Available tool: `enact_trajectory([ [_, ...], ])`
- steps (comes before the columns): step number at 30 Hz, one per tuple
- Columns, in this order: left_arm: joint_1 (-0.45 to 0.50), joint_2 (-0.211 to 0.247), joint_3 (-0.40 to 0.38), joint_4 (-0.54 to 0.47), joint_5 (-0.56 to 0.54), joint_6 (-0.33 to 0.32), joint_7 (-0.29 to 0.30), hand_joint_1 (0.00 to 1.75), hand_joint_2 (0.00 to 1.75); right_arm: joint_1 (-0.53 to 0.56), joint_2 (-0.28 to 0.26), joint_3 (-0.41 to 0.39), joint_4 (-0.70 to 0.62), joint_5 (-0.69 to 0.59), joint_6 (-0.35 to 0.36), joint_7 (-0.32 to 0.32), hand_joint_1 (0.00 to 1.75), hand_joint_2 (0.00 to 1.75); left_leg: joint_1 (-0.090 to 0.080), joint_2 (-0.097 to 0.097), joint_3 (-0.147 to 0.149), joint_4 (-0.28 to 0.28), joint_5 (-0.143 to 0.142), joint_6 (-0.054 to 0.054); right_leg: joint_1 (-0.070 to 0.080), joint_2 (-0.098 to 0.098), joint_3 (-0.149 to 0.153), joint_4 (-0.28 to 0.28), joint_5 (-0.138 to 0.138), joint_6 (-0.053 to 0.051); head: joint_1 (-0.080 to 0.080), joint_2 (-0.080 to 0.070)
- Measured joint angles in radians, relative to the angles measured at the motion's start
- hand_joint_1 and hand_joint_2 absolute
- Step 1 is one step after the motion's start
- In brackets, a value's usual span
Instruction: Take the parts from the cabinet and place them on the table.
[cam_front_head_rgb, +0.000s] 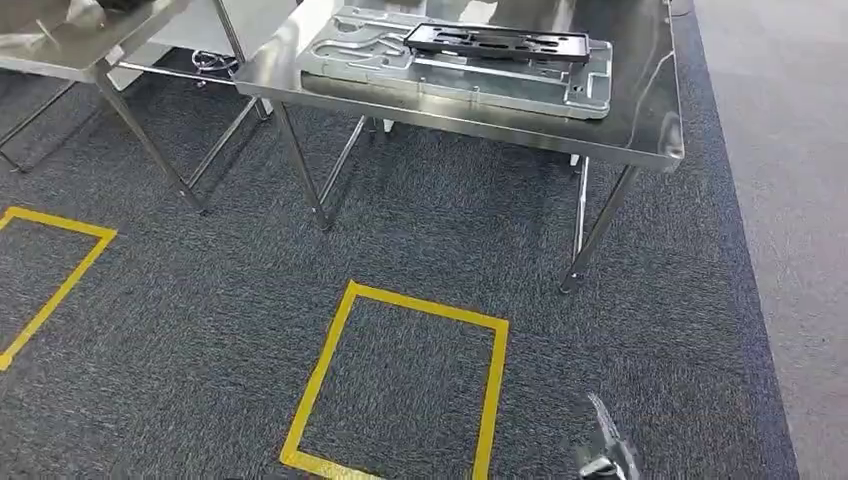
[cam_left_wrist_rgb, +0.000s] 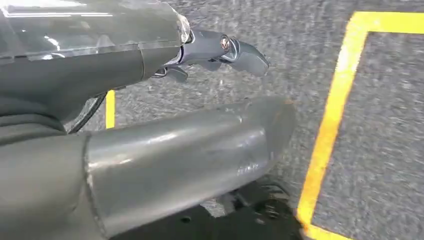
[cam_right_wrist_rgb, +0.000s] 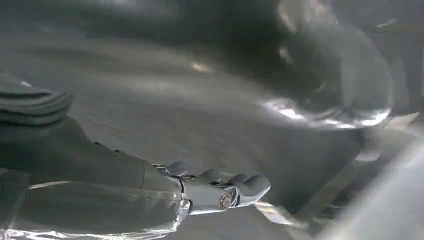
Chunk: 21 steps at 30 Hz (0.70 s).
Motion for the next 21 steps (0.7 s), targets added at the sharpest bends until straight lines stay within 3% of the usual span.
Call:
enact_trajectory([
  [1,-0.001,0.000,0.001,0.000,0.000,0.004,-0.002,0.00,0.00,-0.013,0.012,-0.092,0.059,0.017,0.017,0.002,0.00,0.00,-0.007,-0.002,0.072,-0.091,-0.036,0.015,-0.001,-0.002,-0.005,0.005,0.008,0.002,0.001,0.000],
  [2,-0.002,-0.001,0.003,0.000,0.002,0.012,-0.003,0.00,0.00,-0.034,0.016,-0.177,0.123,0.031,0.023,0.017,0.00,0.00,-0.013,0.009,0.148,-0.207,-0.078,0.020,0.005,-0.007,-0.009,0.012,0.012,0.005,-0.002,0.000],
  [3,-0.008,-0.003,0.006,0.000,0.003,0.018,-0.004,0.00,0.00,-0.053,0.015,-0.273,0.213,0.050,0.011,0.035,0.00,0.00,-0.011,0.010,0.154,-0.238,-0.101,0.018,0.006,-0.010,-0.011,0.015,0.018,0.011,-0.002,0.000],
  [5,-0.008,-0.007,0.013,0.000,0.005,0.028,-0.006,0.00,0.00,-0.098,0.008,-0.435,0.389,0.084,-0.046,0.118,0.00,0.00,-0.018,0.002,0.149,-0.236,-0.089,0.030,-0.005,-0.018,-0.008,0.008,0.034,0.027,0.000,0.000],
  [6,-0.004,-0.010,0.017,0.000,0.005,0.033,-0.005,0.00,0.00,-0.115,0.003,-0.493,0.458,0.093,-0.071,0.168,0.00,0.00,-0.013,-0.001,0.148,-0.247,-0.073,0.038,-0.002,-0.019,-0.010,0.010,0.038,0.034,0.002,0.000],
  [7,-0.004,-0.013,0.020,0.000,0.006,0.034,-0.005,0.00,0.00,-0.128,-0.001,-0.544,0.520,0.100,-0.092,0.221,0.00,0.00,-0.012,-0.001,0.142,-0.248,-0.063,0.041,-0.008,-0.003,-0.018,0.030,0.010,0.041,0.002,0.000],
  [8,-0.003,-0.013,0.022,0.000,0.007,0.036,-0.004,0.00,0.00,-0.138,-0.002,-0.583,0.572,0.105,-0.108,0.269,0.00,0.00,-0.011,-0.002,0.131,-0.247,-0.056,0.048,-0.009,0.007,-0.039,0.081,-0.042,0.043,0.006,0.000],
  [10,-0.003,-0.014,0.023,0.000,0.009,0.039,-0.003,0.00,0.00,-0.160,-0.002,-0.656,0.674,0.120,-0.136,0.389,0.00,0.00,-0.011,-0.006,0.109,-0.245,-0.040,0.049,-0.016,0.012,-0.096,0.236,-0.137,0.052,0.010,0.000],
  [11,-0.002,-0.014,0.023,0.000,0.009,0.039,-0.003,0.00,0.00,-0.170,-0.001,-0.679,0.703,0.125,-0.145,0.435,0.00,0.00,-0.012,-0.012,0.095,-0.241,-0.033,0.046,-0.019,0.013,-0.116,0.307,-0.168,0.055,0.009,0.000],
  [12,-0.002,-0.014,0.023,0.000,0.006,0.041,-0.001,0.00,0.00,-0.176,0.000,-0.706,0.744,0.132,-0.154,0.492,0.00,0.00,-0.011,-0.017,0.086,-0.237,-0.029,0.043,-0.022,0.013,-0.109,0.318,-0.166,0.057,0.010,0.000],
  [13,-0.001,-0.014,0.023,0.000,0.002,0.042,-0.001,0.00,0.00,-0.182,0.000,-0.717,0.764,0.135,-0.158,0.516,0.00,0.00,-0.010,-0.024,0.081,-0.233,-0.026,0.040,-0.025,0.013,-0.078,0.283,-0.146,0.058,0.010,0.000],
  [15,-0.001,-0.014,0.023,0.000,-0.005,0.045,0.000,0.00,0.00,-0.191,0.000,-0.742,0.803,0.140,-0.159,0.558,0.00,0.00,-0.007,-0.041,0.073,-0.222,-0.023,0.035,-0.030,0.030,0.038,0.114,-0.079,0.058,0.010,0.000],
  [16,-0.002,-0.014,0.023,0.000,-0.008,0.045,0.000,0.00,0.00,-0.196,0.000,-0.753,0.821,0.144,-0.154,0.571,0.00,0.00,-0.006,-0.050,0.067,-0.214,-0.024,0.030,-0.035,0.071,0.091,0.028,-0.062,0.055,0.010,0.000],
  [17,-0.005,-0.014,0.023,0.000,-0.009,0.045,0.001,0.00,0.00,-0.200,0.000,-0.763,0.836,0.149,-0.140,0.579,0.00,0.00,-0.010,-0.056,0.051,-0.204,-0.026,0.022,-0.032,0.095,0.099,0.000,-0.079,0.051,0.011,0.000],
  [20,-0.005,-0.014,0.023,0.000,-0.023,0.044,0.003,0.00,0.00,-0.211,0.000,-0.779,0.870,0.172,-0.090,0.592,0.00,0.00,-0.004,-0.084,0.042,-0.205,-0.017,0.004,-0.024,0.064,0.096,0.005,-0.076,0.034,0.008,0.000],
  [21,-0.005,-0.012,0.023,0.000,-0.024,0.044,0.004,0.00,0.00,-0.215,0.001,-0.780,0.879,0.180,-0.075,0.594,0.00,0.00,-0.005,-0.092,0.040,-0.203,-0.017,-0.003,-0.032,0.051,0.097,-0.002,-0.071,0.025,0.010,0.000],
])
